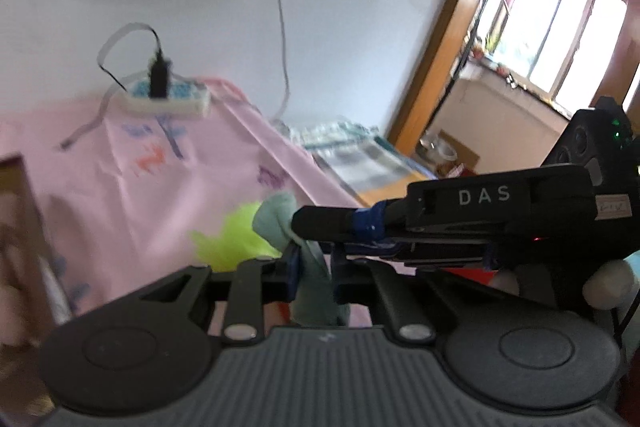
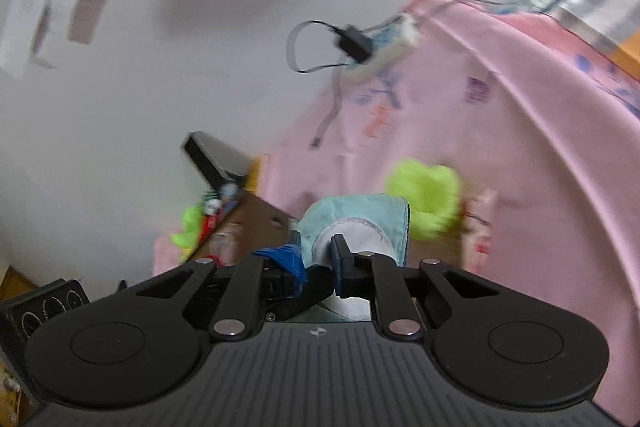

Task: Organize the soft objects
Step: 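Lift the mint-green cap and carry it over the box, then lower the cap into the box and open the right gripper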

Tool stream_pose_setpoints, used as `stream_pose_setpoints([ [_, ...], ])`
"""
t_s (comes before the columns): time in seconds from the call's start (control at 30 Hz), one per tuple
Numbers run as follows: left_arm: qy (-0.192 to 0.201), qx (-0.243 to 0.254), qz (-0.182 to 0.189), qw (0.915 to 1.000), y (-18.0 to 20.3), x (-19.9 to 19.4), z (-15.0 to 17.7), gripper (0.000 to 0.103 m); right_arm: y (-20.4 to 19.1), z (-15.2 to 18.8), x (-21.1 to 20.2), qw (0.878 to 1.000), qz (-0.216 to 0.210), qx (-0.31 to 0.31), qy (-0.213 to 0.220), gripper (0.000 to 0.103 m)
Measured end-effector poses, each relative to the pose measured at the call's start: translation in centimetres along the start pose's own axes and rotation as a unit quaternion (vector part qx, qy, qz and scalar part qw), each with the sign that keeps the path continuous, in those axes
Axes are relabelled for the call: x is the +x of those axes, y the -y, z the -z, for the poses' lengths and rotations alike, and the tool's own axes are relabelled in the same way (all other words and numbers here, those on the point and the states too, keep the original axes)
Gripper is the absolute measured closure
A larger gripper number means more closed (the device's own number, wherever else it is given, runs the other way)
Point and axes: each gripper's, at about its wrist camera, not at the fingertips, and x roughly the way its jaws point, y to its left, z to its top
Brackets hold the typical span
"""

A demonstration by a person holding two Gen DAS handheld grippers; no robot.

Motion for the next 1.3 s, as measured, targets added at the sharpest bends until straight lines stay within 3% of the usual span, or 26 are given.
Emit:
stream_pose_setpoints([
  [0.27, 0.074, 0.004, -0.065, 0.9951, -4.4, -6.6, -2.1, 0.102, -7.2, -0.9, 5.0, 0.995, -0.07, -0.068, -0.009, 0.103],
  [0.5, 0.096, -0.015, -0.114, 0.9888, -10.8, -8.9, -3.1, 0.102, -11.7, -0.9, 12.0, 0.988, -0.088, -0.122, -0.027, 0.103],
  [0.77, 0.05, -0.08, -0.13, 0.987, -18.7, -6.8, -1.6, 0.102, -13.0, 1.9, 19.7, 0.982, -0.029, -0.172, -0.068, 0.103],
  [0.9, 0.023, -0.082, -0.157, 0.9839, -20.1, -6.4, -0.3, 0.102, -13.1, 3.5, 21.5, 0.98, -0.019, -0.176, -0.086, 0.103],
  [1.13, -0.004, -0.095, -0.172, 0.9805, -21.8, -6.6, 0.9, 0.1, -13.2, 4.9, 23.5, 0.978, -0.012, -0.179, -0.106, 0.103],
  [1.23, -0.006, -0.082, -0.181, 0.9801, -21.3, -6.9, 0.9, 0.089, -13.7, 4.6, 23.0, 0.979, -0.008, -0.176, -0.105, 0.101],
  [1.3, -0.003, -0.075, -0.196, 0.9777, -20.8, -7.4, 0.8, 0.056, -14.0, 4.3, 22.1, 0.98, 0.0, -0.175, -0.093, 0.1],
])
